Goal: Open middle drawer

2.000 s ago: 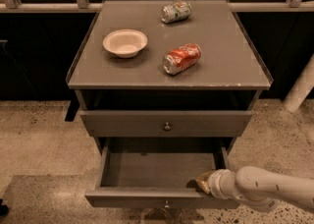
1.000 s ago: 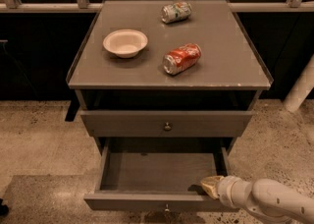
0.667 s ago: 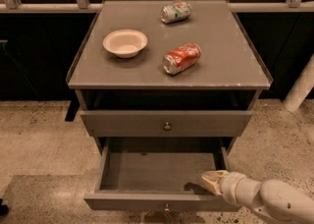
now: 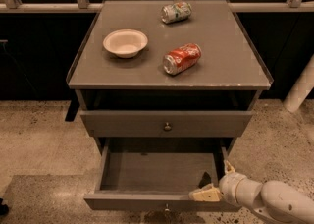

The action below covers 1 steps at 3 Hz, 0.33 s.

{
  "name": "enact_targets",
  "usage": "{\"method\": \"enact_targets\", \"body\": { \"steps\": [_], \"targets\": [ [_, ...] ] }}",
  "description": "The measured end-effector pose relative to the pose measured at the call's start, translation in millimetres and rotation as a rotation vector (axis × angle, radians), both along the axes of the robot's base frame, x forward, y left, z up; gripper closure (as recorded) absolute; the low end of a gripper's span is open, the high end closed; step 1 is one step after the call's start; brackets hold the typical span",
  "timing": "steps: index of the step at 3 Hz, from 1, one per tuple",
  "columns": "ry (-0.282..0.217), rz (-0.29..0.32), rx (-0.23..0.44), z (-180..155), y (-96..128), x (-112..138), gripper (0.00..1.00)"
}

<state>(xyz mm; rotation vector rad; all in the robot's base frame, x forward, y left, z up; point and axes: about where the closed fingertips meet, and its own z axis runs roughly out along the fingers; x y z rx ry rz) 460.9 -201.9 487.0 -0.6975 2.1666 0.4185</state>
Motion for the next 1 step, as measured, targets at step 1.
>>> {"method": "enact_targets", "body": {
  "steps": [1],
  "targets": [
    [0.0,0.0,0.0,0.0,0.0,0.0,0.0]
  ]
}}
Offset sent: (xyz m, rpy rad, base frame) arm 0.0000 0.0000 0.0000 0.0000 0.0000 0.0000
